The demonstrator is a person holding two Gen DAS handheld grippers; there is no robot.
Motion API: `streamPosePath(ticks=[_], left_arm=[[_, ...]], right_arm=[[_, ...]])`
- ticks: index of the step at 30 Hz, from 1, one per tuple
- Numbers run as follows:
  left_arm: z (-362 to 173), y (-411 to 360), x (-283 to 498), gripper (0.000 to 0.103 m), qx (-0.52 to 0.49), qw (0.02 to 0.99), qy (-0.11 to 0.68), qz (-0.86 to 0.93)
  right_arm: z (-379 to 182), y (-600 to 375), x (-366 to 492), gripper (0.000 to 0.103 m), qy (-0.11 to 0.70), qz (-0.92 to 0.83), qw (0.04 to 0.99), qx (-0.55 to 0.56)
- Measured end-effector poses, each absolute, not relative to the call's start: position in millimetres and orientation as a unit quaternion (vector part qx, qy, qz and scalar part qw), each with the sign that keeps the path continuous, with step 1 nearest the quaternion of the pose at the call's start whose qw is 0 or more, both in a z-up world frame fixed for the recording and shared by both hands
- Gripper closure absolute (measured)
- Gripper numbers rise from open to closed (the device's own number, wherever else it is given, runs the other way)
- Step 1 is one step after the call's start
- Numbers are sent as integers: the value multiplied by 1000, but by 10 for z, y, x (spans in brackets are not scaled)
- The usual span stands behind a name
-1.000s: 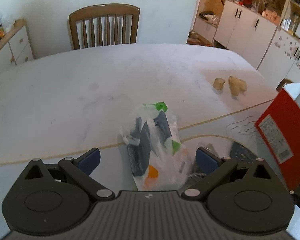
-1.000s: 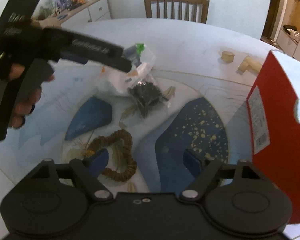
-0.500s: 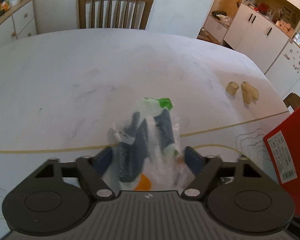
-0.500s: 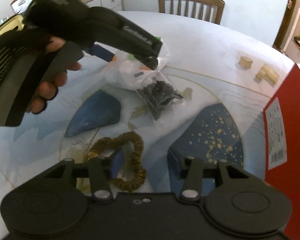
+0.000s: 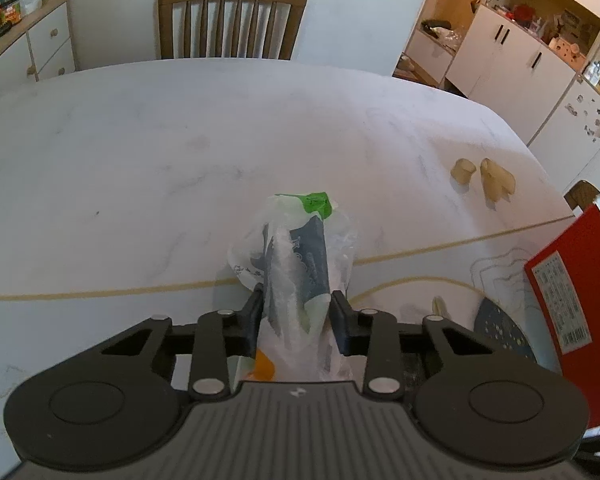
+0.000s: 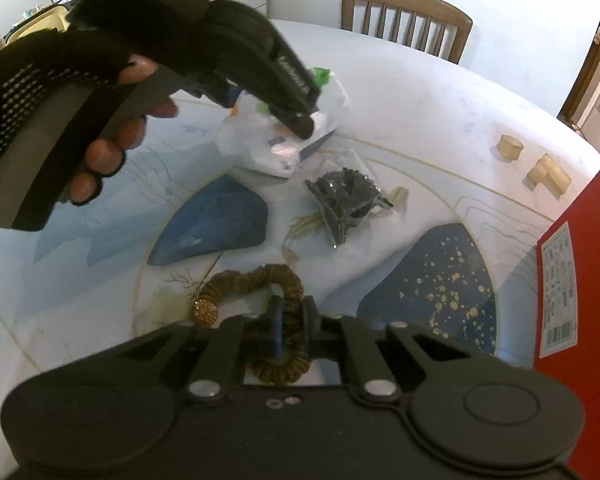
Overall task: Organize objects
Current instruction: 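Grasp the white plastic bag with left tool while right tool grasps brown beaded string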
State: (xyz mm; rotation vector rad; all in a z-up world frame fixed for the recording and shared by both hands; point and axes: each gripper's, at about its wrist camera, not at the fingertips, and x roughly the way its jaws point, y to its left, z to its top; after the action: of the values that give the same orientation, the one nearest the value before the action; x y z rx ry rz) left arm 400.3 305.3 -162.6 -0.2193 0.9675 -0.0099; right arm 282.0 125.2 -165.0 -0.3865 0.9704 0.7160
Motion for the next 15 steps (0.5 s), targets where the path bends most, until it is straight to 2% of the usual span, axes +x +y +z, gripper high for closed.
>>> streamPosePath(ticks=[15], left_arm=[[-1237,2959,3366,69,-97,882,462,-20]], right_arm=[[-1201,974,2683,96,448,324,826,-114]])
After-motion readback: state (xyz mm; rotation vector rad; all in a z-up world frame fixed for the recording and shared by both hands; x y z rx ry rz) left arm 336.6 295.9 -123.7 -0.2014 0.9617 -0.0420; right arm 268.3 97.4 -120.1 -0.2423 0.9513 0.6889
